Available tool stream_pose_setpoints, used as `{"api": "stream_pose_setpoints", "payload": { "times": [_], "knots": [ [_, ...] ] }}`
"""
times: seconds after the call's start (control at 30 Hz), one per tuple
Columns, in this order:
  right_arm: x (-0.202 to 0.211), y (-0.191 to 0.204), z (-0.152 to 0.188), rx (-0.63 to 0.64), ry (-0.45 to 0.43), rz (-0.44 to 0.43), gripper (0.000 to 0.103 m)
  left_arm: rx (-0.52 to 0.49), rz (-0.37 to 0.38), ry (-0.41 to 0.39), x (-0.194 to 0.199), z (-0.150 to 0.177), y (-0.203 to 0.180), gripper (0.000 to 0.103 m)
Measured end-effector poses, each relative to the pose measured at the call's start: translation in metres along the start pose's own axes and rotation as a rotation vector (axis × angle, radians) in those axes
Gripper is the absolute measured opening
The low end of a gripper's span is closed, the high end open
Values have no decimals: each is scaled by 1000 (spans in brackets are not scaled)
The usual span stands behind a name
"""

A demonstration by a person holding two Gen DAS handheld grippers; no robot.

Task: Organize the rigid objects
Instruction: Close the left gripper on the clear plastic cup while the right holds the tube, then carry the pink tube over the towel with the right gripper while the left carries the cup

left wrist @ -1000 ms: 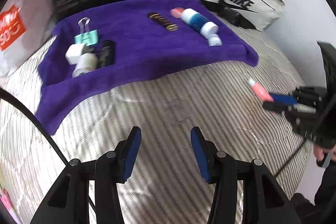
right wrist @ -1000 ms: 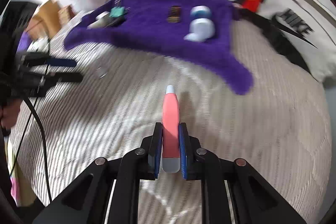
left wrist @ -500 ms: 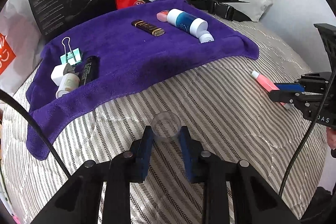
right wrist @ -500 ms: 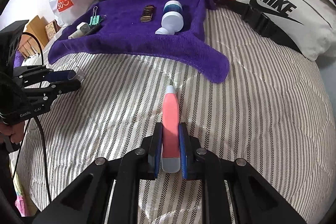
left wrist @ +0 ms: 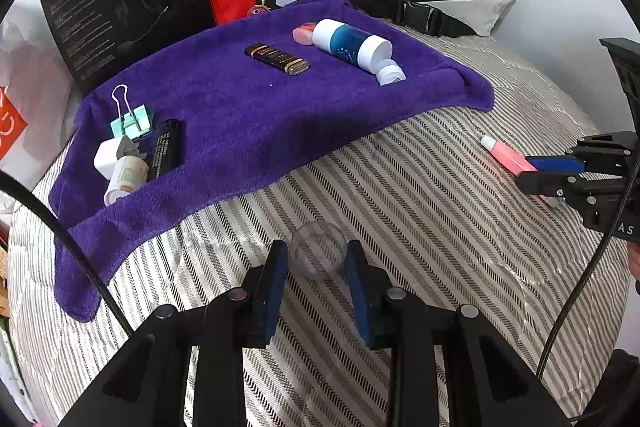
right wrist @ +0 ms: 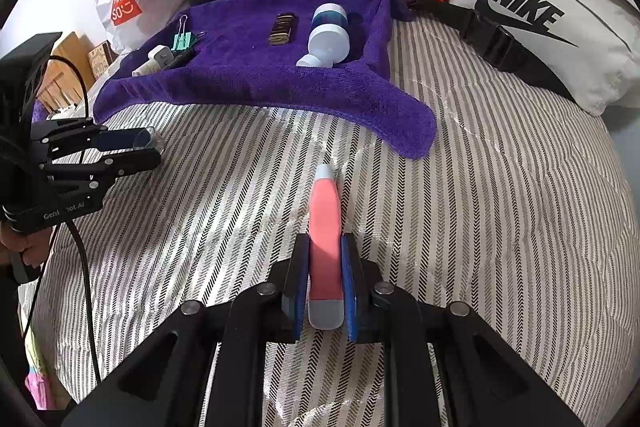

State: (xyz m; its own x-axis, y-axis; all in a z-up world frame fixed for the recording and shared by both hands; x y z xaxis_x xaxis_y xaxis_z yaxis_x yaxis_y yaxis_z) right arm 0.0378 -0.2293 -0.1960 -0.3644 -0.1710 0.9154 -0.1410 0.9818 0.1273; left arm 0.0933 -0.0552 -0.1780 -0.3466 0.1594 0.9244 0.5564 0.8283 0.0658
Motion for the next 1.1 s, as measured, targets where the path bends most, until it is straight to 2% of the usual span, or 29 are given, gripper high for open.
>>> {"api": "stream_pose_setpoints", "payload": {
  "times": [0.5, 0.83, 1.1],
  "knots": [
    [-3, 3, -5, 30, 34, 8, 16, 25, -20, 20, 7, 0, 5, 26],
    [14, 16, -30, 73, -1, -44, 15, 162, 52, -24, 35, 6, 44, 26],
    [28, 25, -59, 106, -39, -50, 15, 228, 53, -55, 49, -3, 71, 26]
  ]
}}
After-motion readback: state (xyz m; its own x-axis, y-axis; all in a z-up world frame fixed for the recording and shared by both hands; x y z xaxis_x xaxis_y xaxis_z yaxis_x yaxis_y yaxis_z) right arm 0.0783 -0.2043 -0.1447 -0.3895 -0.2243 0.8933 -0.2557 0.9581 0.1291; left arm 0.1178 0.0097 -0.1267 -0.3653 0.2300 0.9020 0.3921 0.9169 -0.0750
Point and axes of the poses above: each gripper's, at about its wrist camera, not at the fingertips, and x roughly against the way its jaws point, y to its left, z to its underside, the point moved 3 cm from there along -x, roughly the way its jaws point, and after that the axes turned 10 degrees about y, right-handed, at the moved point
